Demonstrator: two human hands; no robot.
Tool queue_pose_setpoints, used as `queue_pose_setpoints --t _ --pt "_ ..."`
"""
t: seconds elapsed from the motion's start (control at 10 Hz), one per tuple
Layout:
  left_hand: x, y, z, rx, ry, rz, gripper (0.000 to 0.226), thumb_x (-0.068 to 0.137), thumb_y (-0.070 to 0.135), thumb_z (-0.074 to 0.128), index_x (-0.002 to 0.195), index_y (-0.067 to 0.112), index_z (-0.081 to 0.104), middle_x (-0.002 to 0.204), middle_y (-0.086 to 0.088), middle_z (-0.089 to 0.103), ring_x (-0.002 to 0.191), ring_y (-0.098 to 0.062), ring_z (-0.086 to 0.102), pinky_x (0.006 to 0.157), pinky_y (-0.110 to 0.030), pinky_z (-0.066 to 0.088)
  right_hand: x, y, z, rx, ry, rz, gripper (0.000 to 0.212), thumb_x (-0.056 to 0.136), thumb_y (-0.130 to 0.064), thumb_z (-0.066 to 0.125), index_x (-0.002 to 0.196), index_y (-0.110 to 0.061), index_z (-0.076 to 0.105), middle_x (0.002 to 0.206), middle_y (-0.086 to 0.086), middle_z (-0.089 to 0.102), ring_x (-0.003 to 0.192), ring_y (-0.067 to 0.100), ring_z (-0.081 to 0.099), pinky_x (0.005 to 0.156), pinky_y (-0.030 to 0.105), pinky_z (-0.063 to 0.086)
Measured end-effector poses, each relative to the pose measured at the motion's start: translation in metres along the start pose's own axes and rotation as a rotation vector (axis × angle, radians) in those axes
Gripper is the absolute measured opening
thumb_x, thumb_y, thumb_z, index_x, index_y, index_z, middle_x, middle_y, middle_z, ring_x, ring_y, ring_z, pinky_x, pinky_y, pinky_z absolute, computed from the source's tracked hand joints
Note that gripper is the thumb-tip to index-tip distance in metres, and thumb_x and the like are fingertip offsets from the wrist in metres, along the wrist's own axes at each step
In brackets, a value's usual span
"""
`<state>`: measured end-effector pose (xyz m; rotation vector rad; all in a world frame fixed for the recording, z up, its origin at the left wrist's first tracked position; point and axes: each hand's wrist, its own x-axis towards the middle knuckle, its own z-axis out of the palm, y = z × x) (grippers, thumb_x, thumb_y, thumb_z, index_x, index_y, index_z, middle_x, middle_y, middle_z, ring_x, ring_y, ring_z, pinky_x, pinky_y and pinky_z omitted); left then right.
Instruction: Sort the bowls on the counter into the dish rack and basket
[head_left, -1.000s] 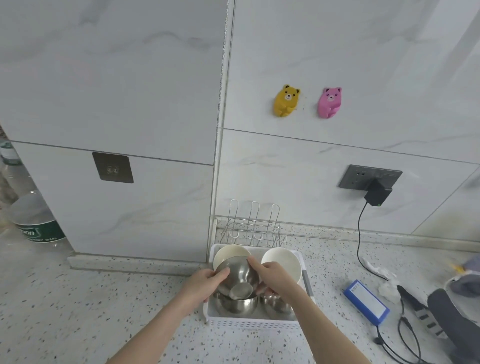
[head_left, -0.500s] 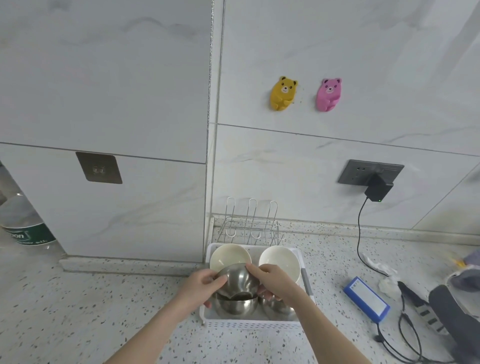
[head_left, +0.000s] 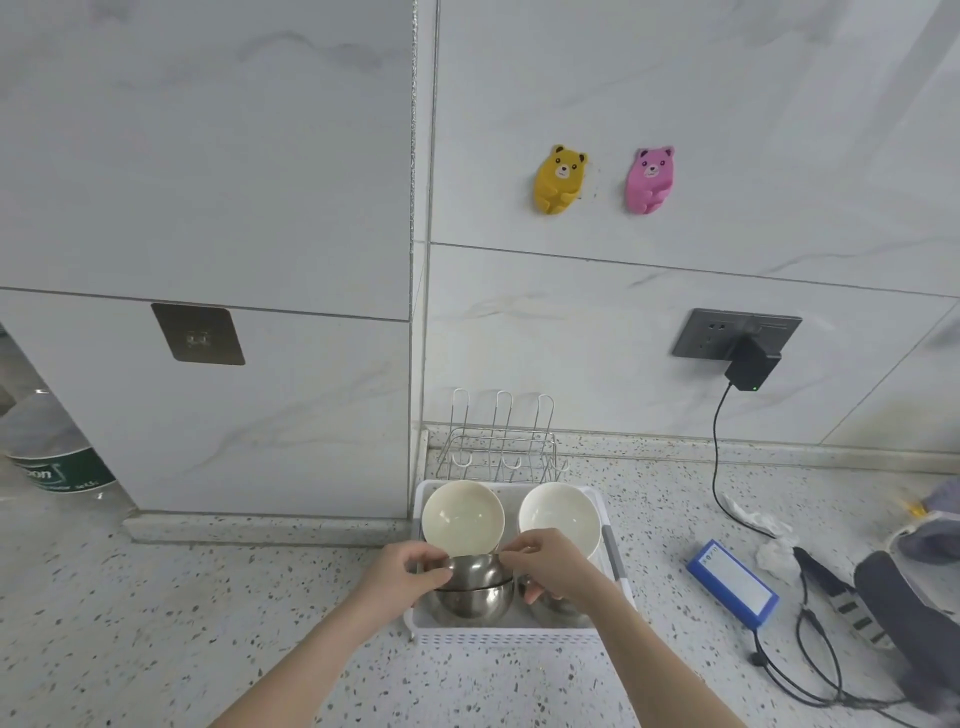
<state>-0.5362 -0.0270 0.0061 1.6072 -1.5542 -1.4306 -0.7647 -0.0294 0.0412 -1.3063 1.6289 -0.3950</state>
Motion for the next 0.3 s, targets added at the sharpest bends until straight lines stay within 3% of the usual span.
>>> queue_pose_setpoints --t 0.1,0.2,0.3 --pt "-0.004 -0.003 0.001 -0.017 0.042 0.022 0.028 0.089 0.023 0.070 0.115 0.031 0.063 0.110 0.020 0.063 0.091 -0.004 0.063 0.066 -0.018 0.051 -0.007 0.003 -0.001 0.025 0.021 -0.021 0.015 0.089 -0.025 0.065 0.101 -0.021 0.071 0.089 0.000 0.071 0.047 0.013 0.064 0.054 0.020 0.052" --pt "-0.009 0.000 -0.005 -0.084 0.126 -0.027 0.019 0.096 0.026 0.060 0.114 0.031 0.059 0.111 0.019 0.061 0.078 -0.006 0.063 0.058 -0.018 0.049 -0.019 0.000 -0.002 0.048 0.070 -0.025 0.029 0.089 -0.027 0.063 0.115 -0.015 0.066 0.102 0.001 0.071 0.051 0.016 0.064 0.066 0.032 0.057" --pt "-0.021 -0.004 -0.011 -0.185 0.221 -0.068 0.014 0.098 0.024 0.054 0.110 0.029 0.060 0.104 0.009 0.065 0.077 -0.012 0.062 0.063 -0.024 0.049 -0.042 -0.009 -0.007 0.101 0.153 -0.108 0.028 0.092 -0.025 0.060 0.120 -0.020 0.063 0.107 -0.006 0.070 0.057 0.013 0.066 0.068 0.030 0.059"
